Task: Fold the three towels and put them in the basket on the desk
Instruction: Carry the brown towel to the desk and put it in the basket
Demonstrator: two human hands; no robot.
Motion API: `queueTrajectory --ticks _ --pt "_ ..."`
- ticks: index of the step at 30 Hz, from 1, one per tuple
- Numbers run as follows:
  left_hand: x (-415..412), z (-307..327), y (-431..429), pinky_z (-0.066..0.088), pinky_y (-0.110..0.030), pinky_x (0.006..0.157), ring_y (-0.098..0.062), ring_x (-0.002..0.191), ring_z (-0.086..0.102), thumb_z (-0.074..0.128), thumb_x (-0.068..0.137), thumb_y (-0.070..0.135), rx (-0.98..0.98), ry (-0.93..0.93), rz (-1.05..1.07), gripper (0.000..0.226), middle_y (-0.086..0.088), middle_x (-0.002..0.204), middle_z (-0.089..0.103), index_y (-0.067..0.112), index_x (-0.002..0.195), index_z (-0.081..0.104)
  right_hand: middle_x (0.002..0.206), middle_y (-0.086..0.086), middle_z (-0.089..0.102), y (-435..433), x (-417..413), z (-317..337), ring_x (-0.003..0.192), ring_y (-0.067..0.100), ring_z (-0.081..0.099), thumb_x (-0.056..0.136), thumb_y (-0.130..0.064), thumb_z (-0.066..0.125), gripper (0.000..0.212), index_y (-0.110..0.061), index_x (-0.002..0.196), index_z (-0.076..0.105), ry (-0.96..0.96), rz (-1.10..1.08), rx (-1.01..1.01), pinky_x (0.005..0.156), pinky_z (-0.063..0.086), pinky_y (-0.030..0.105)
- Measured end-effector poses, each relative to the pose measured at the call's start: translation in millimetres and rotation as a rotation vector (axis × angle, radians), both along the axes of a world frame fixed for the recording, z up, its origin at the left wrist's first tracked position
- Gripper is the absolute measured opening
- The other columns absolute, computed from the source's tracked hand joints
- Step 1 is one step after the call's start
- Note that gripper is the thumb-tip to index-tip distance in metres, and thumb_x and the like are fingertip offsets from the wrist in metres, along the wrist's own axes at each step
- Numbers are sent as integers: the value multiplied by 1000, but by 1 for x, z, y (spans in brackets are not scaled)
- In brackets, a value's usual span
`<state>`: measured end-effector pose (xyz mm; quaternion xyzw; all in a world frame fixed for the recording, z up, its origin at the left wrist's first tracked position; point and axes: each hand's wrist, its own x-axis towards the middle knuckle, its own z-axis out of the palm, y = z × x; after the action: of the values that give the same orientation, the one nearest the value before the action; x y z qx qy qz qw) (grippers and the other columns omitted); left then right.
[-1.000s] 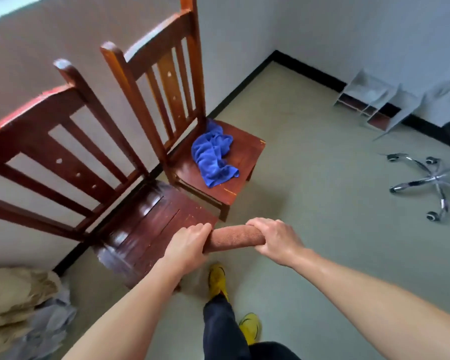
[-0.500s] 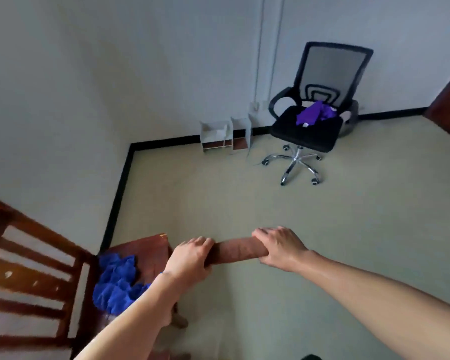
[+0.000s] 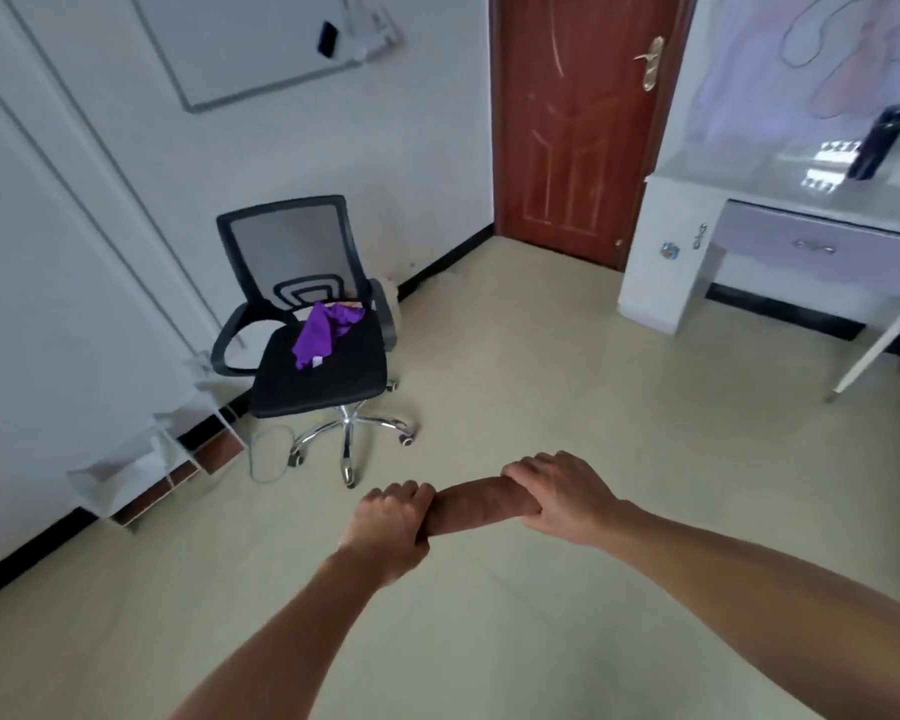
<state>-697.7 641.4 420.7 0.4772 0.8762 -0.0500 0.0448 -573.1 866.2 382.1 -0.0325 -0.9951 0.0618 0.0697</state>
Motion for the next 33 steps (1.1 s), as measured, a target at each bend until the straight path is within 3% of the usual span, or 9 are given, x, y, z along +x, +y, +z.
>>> queueTrajectory --ticks 4,9,16,20,29,33 --pt "-32 18 111 41 -31 86 -23 106 56 53 84 27 32 -22 -70 40 1 116 56 20 123 47 79 -6 68 100 -20 23 67 20 65 61 -22 68 36 -18 96 63 32 -118 1 58 48 29" --pt "-79 27 227 41 -32 87 -23 102 56 53 83 29 29 -43 -209 41 0 114 57 19 122 46 75 -9 67 201 -42 34 65 18 64 59 -29 67 35 -23 93 64 3 -244 61 58 50 30" --pt "-176 18 417 39 -30 78 -25 91 59 52 84 25 80 -74 -379 38 -1 110 58 15 120 45 91 -8 70 367 -113 38 79 16 65 81 -36 60 29 -26 108 61 -32 -377 109 78 49 33" --pt "-237 31 513 39 -30 77 -25 87 59 52 81 20 103 -87 -467 37 -1 109 59 16 118 46 102 -5 70 444 -159 52 86 16 67 84 -34 64 33 -25 115 60 -7 -436 78 83 48 31" --pt "-317 51 725 50 -35 75 -24 85 59 55 82 12 129 -146 -635 38 -3 107 56 16 119 46 93 -6 70 616 -206 70 76 17 67 77 -32 67 31 -23 107 62 37 -655 15 73 52 32" --pt "-337 34 837 51 -34 76 -24 86 60 56 86 14 143 -121 -709 36 -4 108 56 15 121 47 95 -9 70 716 -218 56 79 15 67 78 -35 65 34 -25 110 60 -1 -714 14 77 52 30"
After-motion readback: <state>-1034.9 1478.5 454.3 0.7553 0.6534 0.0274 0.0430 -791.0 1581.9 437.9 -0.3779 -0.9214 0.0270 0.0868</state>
